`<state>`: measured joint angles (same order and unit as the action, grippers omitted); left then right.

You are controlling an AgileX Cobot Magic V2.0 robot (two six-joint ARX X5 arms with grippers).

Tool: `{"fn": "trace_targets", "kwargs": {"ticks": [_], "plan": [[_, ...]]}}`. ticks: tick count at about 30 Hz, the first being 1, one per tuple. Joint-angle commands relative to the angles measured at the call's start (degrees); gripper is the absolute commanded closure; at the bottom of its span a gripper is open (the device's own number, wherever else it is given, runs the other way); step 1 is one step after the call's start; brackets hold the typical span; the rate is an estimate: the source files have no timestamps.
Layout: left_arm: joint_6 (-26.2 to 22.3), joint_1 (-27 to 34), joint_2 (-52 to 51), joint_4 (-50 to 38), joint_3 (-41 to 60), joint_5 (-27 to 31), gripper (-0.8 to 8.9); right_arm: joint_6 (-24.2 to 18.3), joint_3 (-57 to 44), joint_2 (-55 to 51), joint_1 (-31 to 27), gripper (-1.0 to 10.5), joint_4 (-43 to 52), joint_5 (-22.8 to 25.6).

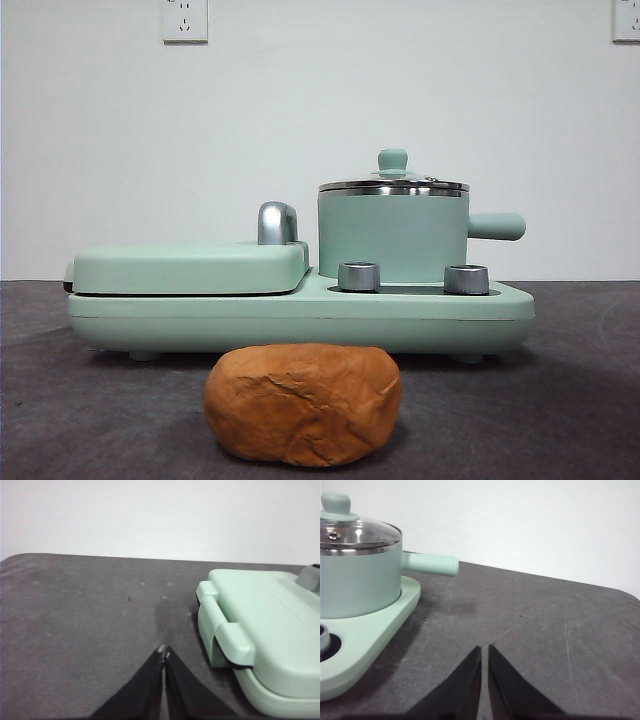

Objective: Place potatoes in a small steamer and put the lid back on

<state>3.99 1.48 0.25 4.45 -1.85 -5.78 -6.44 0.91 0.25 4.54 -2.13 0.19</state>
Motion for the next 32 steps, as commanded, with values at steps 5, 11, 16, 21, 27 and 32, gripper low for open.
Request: {"fn": "trace_targets", "kwargs": {"ticks": [5, 11, 16, 21, 27, 32], "plan": [[16.7, 0.0, -0.1, -6.7, 1.1, 0.0, 8.08, 10.9, -0.2, 0.0, 0.2, 9.3, 1.0, -4.0], [25.4, 0.0, -0.1, -20.1, 1.0, 0.0, 8.08, 25.0, -0.1, 0.0, 0.2, 9.3, 11.3, -3.2], [28.2, 0.0, 0.3, -14.4, -5.3, -0.5, 8.07, 29.9, 3.8, 0.6, 0.2, 9.3, 10.8, -3.8], [20.7, 0.0, 5.8, 2.0, -20.7, -4.0, 8.06, 24.9, 15.3, 6.6, 0.2, 9.3, -0.7, -8.9], [4.5, 0.0, 18.1, 18.4, -37.8, -13.9, 8.06, 9.2, 31.0, 19.2, 0.2, 9.3, -15.1, -17.0], [-6.0, 0.0, 27.0, 28.0, -47.9, -18.7, 8.07, -3.8, 40.4, 28.7, 0.5, 9.3, -24.9, -18.7]]}}
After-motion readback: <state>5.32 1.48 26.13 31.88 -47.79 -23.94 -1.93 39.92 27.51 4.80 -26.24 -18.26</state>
